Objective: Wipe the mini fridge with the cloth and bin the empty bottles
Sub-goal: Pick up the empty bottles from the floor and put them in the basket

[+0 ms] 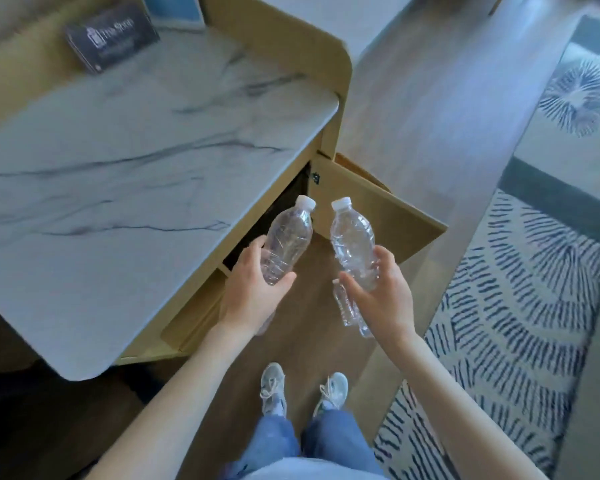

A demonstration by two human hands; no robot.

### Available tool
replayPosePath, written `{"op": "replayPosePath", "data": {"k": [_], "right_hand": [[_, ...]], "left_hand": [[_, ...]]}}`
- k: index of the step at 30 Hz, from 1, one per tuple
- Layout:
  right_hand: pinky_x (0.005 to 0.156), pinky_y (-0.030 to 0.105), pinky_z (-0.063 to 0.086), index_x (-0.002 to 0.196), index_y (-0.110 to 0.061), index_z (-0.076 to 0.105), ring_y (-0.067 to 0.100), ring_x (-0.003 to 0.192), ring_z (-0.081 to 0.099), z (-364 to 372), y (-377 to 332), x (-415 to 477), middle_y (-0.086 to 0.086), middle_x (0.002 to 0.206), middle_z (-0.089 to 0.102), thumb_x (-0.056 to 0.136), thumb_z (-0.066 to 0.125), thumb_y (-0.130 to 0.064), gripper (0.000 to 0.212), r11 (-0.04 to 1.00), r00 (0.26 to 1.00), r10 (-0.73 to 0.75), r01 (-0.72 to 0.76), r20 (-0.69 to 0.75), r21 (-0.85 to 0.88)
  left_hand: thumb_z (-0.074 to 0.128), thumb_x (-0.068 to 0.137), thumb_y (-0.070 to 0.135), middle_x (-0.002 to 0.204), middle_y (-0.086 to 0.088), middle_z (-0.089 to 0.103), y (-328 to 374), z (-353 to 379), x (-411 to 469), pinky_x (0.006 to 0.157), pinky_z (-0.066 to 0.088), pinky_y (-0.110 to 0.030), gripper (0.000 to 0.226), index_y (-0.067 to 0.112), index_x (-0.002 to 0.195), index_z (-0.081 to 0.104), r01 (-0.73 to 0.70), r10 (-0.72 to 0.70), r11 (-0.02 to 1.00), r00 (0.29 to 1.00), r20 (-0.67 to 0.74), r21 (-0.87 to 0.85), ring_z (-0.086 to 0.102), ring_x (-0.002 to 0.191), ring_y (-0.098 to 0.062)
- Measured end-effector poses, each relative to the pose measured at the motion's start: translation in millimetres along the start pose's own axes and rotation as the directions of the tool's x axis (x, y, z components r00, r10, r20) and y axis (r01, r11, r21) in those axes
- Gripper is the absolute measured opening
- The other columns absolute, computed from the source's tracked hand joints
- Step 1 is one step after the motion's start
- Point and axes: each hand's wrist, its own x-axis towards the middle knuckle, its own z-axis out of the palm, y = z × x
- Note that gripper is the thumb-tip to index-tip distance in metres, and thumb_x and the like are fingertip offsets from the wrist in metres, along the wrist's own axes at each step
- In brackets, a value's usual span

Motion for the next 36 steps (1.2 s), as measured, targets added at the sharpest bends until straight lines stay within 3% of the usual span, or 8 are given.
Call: {"op": "replayPosePath", "data": {"k": [2, 7, 13, 21, 24, 27, 30, 36], "right_hand": [[0.086, 0.038, 0.056, 0.141, -0.027, 0.039, 0.015, 0.105, 0.061, -20, -25, -5, -0.004, 0.127, 0.06, 0.082, 0.074, -0.051, 0.072, 0.999, 0.998, -0.031, 0.033, -0.049, 0.037], [0.086, 0.035, 0.055, 0.14, -0.03, 0.039, 0.014, 0.104, 0.063, -42, -57, -20, -0.007, 0.125, 0.061, 0.082, 0.077, -0.048, 0.072, 0.986, 0.982, -0.112, 0.129, -0.155, 0.102], [0.087, 0.039, 0.055, 0.14, -0.024, 0.044, 0.017, 0.106, 0.062, -31, -43, -52, -0.004, 0.126, 0.061, 0.081, 0.077, -0.047, 0.071, 0.993, 0.985, -0.045, 0.062, -0.168, 0.096], [0.075, 0.005, 0.039, 0.139, -0.021, 0.047, 0.009, 0.097, 0.061, -48, -22, -76, -0.005, 0.117, 0.064, 0.08, 0.078, -0.048, 0.072, 0.989, 0.938, 0.099, -0.055, -0.332, 0.139], [0.081, 0.02, 0.051, 0.137, -0.022, 0.048, 0.012, 0.098, 0.064, -68, -1, -88, -0.004, 0.113, 0.067, 0.079, 0.078, -0.051, 0.072, 0.975, 0.899, 0.175, -0.101, -0.402, 0.198], [0.084, 0.034, 0.055, 0.138, -0.022, 0.047, 0.015, 0.098, 0.066, -94, 24, -101, -0.002, 0.11, 0.068, 0.079, 0.075, -0.056, 0.074, 0.962, 0.853, 0.248, -0.159, -0.459, 0.224], [0.08, 0.034, 0.056, 0.138, -0.019, 0.048, 0.016, 0.093, 0.066, -128, 54, -115, -0.003, 0.105, 0.067, 0.078, 0.076, -0.054, 0.074, 0.95, 0.804, 0.304, -0.213, -0.511, 0.23], [0.082, 0.034, 0.057, 0.142, -0.021, 0.043, 0.012, 0.094, 0.065, -201, 128, -151, -0.006, 0.108, 0.065, 0.08, 0.073, -0.057, 0.078, 0.911, 0.705, 0.412, -0.306, -0.578, 0.276]], "left_hand": [[0.068, 0.072, 0.057, 0.114, 0.015, 0.058, 25, -24, -4, 0.07, 0.049, -0.02, 0.069, 0.037, 0.132, 0.041, -0.04, 0.039, 0.999, 0.998, -0.048, -0.036, 0.062, 0.093, -0.007], [0.061, 0.07, 0.065, 0.111, 0.029, 0.053, 60, -58, -16, 0.07, 0.039, 0.004, 0.066, 0.056, 0.127, 0.029, -0.154, 0.135, 0.982, 0.976, -0.173, -0.104, 0.054, 0.101, 0.012], [0.06, 0.07, 0.066, 0.109, 0.032, 0.051, 46, -54, -35, 0.066, 0.039, -0.005, 0.067, 0.047, 0.13, 0.037, -0.15, 0.143, 0.986, 0.985, -0.101, -0.074, 0.055, 0.099, 0.007], [0.069, 0.076, 0.057, 0.118, 0.014, 0.055, 60, -30, -19, 0.066, 0.037, 0.005, 0.068, 0.031, 0.133, 0.043, -0.242, 0.244, 0.97, 0.965, 0.099, -0.03, 0.056, 0.09, 0.003], [0.073, 0.077, 0.051, 0.119, 0.015, 0.053, 86, -8, -13, 0.061, 0.039, -0.002, 0.066, 0.032, 0.133, 0.044, -0.309, 0.314, 0.949, 0.932, 0.179, -0.059, 0.056, 0.095, 0.002], [0.075, 0.076, 0.05, 0.117, 0.017, 0.052, 117, 23, -15, 0.071, 0.04, -0.008, 0.066, 0.031, 0.133, 0.045, -0.36, 0.377, 0.926, 0.895, 0.239, -0.113, 0.054, 0.098, 0.006], [0.075, 0.077, 0.049, 0.113, 0.02, 0.049, 152, 61, -27, 0.071, 0.041, -0.009, 0.065, 0.031, 0.132, 0.045, -0.401, 0.432, 0.902, 0.85, 0.301, -0.161, 0.05, 0.098, 0.015], [0.077, 0.076, 0.048, 0.115, 0.016, 0.054, 231, 151, -66, 0.075, 0.048, -0.015, 0.068, 0.028, 0.133, 0.047, -0.441, 0.514, 0.858, 0.74, 0.434, -0.265, 0.058, 0.096, 0.005]]}}
